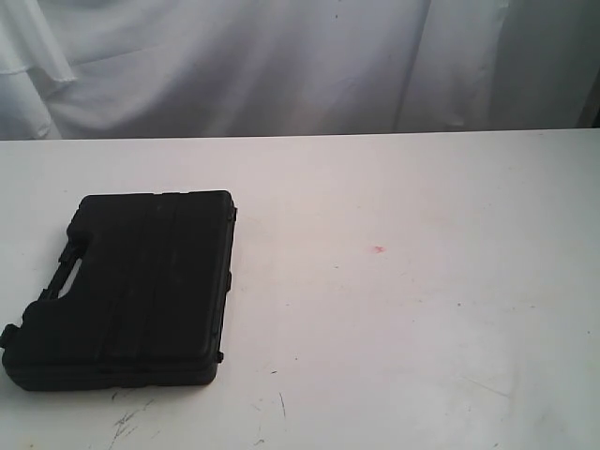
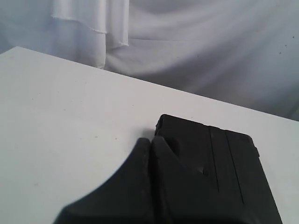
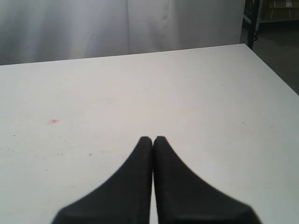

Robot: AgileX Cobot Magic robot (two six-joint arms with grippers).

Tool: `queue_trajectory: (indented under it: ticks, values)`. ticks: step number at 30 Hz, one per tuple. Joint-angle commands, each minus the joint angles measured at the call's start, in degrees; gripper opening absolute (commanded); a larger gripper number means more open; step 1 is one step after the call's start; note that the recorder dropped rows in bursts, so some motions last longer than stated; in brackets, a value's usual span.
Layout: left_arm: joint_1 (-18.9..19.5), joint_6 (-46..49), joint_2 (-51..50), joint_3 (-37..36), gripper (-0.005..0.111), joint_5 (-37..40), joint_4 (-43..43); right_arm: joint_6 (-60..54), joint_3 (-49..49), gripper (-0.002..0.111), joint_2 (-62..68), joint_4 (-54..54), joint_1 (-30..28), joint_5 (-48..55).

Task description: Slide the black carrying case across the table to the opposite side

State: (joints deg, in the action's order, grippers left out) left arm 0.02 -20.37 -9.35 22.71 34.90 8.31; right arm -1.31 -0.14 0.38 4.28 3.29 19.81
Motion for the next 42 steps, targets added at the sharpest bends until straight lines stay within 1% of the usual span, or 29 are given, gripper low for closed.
queue_trajectory:
  ticks: [1, 6, 11, 16, 18, 26, 28, 33, 35, 42]
  values:
    - [0.05, -0.20, 3.47, -2.77, 0.000, -1.47, -0.89, -0.19, 0.14, 0.000, -0.38, -0.33, 0.00, 0.01]
    - [0.05, -0.20, 4.73, -5.92, 0.000, -7.28, -1.46, -0.19, 0.14, 0.000, -0.38, -0.33, 0.00, 0.01]
    - [0.05, 0.50, 4.73, -9.37, 0.000, -9.48, -2.39, -0.19, 0.14, 0.000, -0.38, -0.33, 0.00, 0.01]
    - [0.05, 13.84, 4.73, -12.70, 0.000, -10.61, -11.56, -0.19, 0.14, 0.000, -0.38, -0.33, 0.00, 0.01]
    - [0.05, 16.60, 4.73, -13.74, 0.000, -12.19, -12.84, -0.19, 0.14, 0.000, -0.38, -0.33, 0.00, 0.01]
    - [-0.02, 16.01, 7.20, -15.37, 0.000, -12.75, -12.47, -0.19, 0.14, 0.000, -0.38, -0.33, 0.00, 0.01]
    - [-0.02, 16.01, 8.37, -16.90, 0.000, -13.30, -12.47, -0.19, 0.14, 0.000, -0.38, -0.33, 0.00, 0.01]
    - [-0.02, 16.17, 9.35, -22.71, 0.000, -18.93, -10.95, -0.19, 0.14, 0.000, -0.38, -0.33, 0.00, 0.01]
    - [-0.02, 16.17, 9.35, -22.71, 0.000, -19.70, -11.07, -0.19, 0.14, 0.000, -0.38, -0.33, 0.00, 0.01]
    - [-0.02, 17.58, 9.35, -22.71, 0.000, -18.51, -10.60, -0.19, 0.14, 0.000, -0.38, -0.33, 0.00, 0.01]
